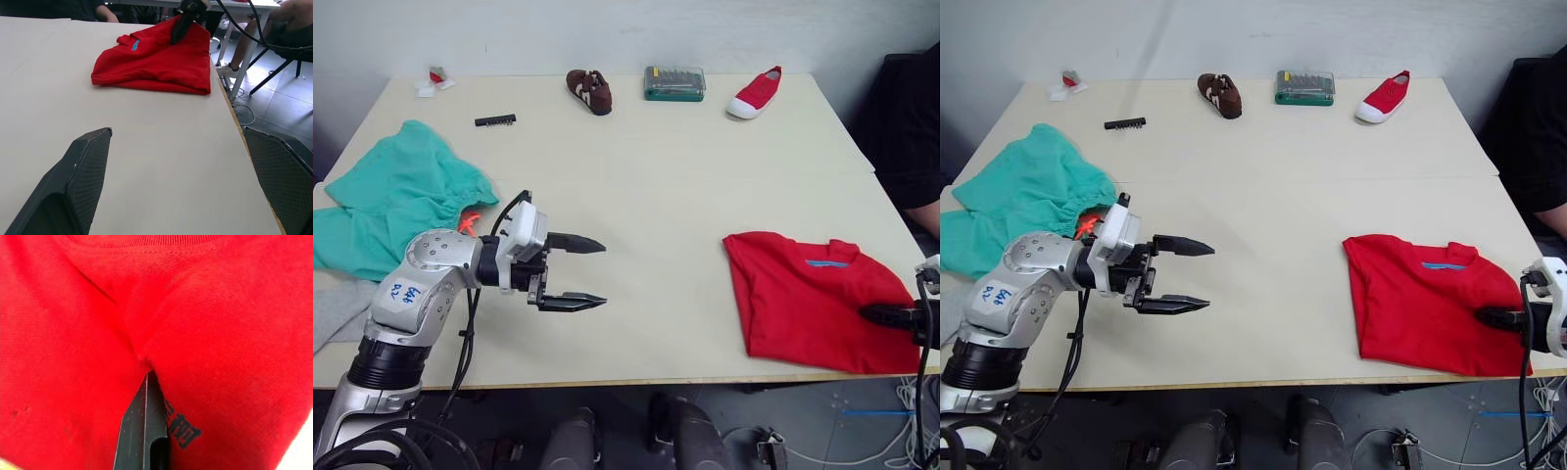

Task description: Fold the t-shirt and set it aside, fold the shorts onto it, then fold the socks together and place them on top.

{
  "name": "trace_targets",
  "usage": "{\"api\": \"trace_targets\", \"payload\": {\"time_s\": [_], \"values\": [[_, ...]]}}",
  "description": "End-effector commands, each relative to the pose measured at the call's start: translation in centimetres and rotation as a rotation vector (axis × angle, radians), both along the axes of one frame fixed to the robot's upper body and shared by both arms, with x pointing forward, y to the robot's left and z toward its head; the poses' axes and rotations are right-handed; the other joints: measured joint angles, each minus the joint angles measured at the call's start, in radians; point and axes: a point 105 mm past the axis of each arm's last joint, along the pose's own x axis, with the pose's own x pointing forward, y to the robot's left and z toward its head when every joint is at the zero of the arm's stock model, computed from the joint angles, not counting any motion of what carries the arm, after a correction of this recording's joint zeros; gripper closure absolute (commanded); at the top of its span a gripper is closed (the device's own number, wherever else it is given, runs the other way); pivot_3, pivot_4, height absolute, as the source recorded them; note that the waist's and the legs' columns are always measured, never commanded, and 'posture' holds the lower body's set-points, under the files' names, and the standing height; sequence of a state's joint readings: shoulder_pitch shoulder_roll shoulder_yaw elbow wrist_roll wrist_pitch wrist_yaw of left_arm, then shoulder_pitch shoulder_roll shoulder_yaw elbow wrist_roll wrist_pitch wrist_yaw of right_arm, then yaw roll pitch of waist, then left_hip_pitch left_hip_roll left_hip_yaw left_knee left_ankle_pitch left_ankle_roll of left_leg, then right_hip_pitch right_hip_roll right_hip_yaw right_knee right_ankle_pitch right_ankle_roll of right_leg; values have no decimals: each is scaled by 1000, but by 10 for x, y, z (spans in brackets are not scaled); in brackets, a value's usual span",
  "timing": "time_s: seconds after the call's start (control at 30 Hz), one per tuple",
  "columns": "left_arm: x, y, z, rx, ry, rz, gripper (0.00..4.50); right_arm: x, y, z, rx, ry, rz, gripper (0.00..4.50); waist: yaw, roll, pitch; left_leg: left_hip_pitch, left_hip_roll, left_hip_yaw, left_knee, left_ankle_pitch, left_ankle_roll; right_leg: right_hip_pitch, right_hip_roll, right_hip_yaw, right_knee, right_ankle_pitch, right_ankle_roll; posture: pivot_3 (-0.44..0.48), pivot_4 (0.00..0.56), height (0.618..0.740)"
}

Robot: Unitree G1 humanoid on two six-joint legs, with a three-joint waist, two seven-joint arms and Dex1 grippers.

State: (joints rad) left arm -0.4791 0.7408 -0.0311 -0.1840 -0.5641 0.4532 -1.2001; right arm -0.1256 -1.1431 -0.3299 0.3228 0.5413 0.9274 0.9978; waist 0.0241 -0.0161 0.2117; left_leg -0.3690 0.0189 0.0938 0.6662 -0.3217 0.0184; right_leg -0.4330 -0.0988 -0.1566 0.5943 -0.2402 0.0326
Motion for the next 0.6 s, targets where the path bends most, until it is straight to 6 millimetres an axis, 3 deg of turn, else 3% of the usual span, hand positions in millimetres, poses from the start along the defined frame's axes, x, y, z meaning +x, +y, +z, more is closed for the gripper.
{"api": "trace_targets", "payload": {"time_s": [0.03,0.13,0.2,0.33,0.47,0.6], "values": [[-2,-3,8,1,-44,-29,0,2,-9,1,-46,-39,-41,3332,2,0,0,0,1,0,0,1,-1,0,1,0,0,0,0,0,150,740],[-2,-1,8,5,-42,-26,0,-3,-16,2,-68,-54,-57,2349,3,0,0,0,1,-1,0,2,-2,0,1,0,1,1,-1,0,150,740],[-3,-1,6,10,-39,-27,0,-10,-30,8,-105,-77,-108,1642,4,0,0,0,1,0,0,2,-2,0,1,0,2,1,-2,0,150,740],[-3,2,6,12,-36,-15,0,-18,-61,38,-188,-204,-231,187,8,1,0,0,0,0,0,2,-1,0,1,0,2,1,-2,0,150,740],[-3,4,5,11,-37,0,0,-18,-67,72,-196,-343,-271,21,2,1,0,0,0,0,0,2,-1,0,1,1,1,2,-1,0,150,740],[-5,6,4,7,-32,25,0,-13,-30,126,-69,-581,-129,21,-4,4,1,0,1,1,0,2,-1,-1,2,1,2,2,-1,0,150,740]]}}
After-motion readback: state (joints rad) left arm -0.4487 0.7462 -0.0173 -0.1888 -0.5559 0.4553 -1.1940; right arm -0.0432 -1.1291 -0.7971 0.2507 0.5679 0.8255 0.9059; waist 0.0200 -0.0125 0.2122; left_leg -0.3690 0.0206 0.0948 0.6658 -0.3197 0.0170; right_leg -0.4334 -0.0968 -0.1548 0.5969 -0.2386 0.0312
